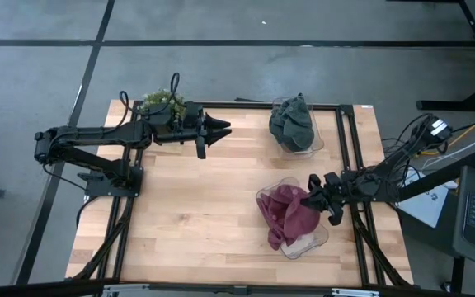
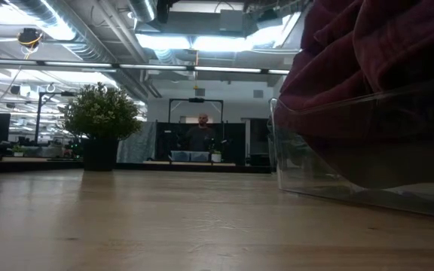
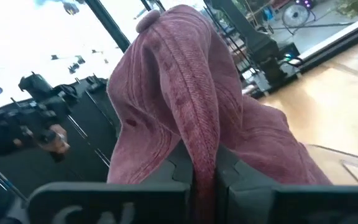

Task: Pick & Place hat
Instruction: Put the red cap into the bottom transparent bin

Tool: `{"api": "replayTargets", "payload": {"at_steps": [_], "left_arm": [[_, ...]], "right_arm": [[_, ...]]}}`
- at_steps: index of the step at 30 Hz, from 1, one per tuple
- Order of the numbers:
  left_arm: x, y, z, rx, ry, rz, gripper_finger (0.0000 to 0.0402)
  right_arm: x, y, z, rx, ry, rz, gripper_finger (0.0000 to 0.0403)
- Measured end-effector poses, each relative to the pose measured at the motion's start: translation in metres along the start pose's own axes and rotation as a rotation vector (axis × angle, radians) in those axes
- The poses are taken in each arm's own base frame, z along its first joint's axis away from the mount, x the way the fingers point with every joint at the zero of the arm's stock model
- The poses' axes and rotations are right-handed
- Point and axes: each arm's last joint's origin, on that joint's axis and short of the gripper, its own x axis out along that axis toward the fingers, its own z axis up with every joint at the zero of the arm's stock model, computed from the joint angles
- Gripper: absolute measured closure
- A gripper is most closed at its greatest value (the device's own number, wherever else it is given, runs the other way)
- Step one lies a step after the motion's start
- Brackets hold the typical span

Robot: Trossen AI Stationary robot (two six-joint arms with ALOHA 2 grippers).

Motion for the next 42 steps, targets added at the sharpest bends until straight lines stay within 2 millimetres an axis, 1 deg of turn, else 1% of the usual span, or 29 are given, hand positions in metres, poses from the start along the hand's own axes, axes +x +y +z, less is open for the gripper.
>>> {"api": "replayTargets", "payload": {"at_steps": [6,13,17,20,22,29,34,42], "left_arm": [[0.0,0.0,0.0,0.0,0.0,0.0,0.0272],[0.0,0.001,-0.002,-0.028,0.022,0.007,0.0272],[0.0,0.001,-0.004,-0.05,0.036,0.013,0.0272],[0.0,0.002,-0.005,-0.05,0.045,0.017,0.0272],[0.0,0.002,-0.005,-0.05,0.045,0.016,0.0272],[0.0,0.002,-0.005,-0.05,0.047,0.012,0.0272],[0.0,0.002,-0.005,-0.05,0.049,0.013,0.0272],[0.0,0.002,-0.005,-0.05,0.053,0.014,0.0272]], "right_arm": [[0.006,0.002,-0.002,0.027,-0.049,0.031,0.0387],[0.014,-0.008,-0.026,-0.022,0.064,-0.03,0.0386],[0.025,-0.006,-0.028,-0.054,0.025,-0.037,0.0386],[0.028,-0.01,-0.035,-0.096,0.064,-0.062,0.0386],[0.027,-0.013,-0.039,-0.086,0.083,-0.08,0.0386],[0.015,-0.024,-0.043,-0.088,0.099,-0.131,0.0386],[0.002,-0.031,-0.041,-0.062,0.055,-0.14,0.0386],[0.0,-0.032,-0.045,-0.102,0.096,-0.152,0.0386]]}}
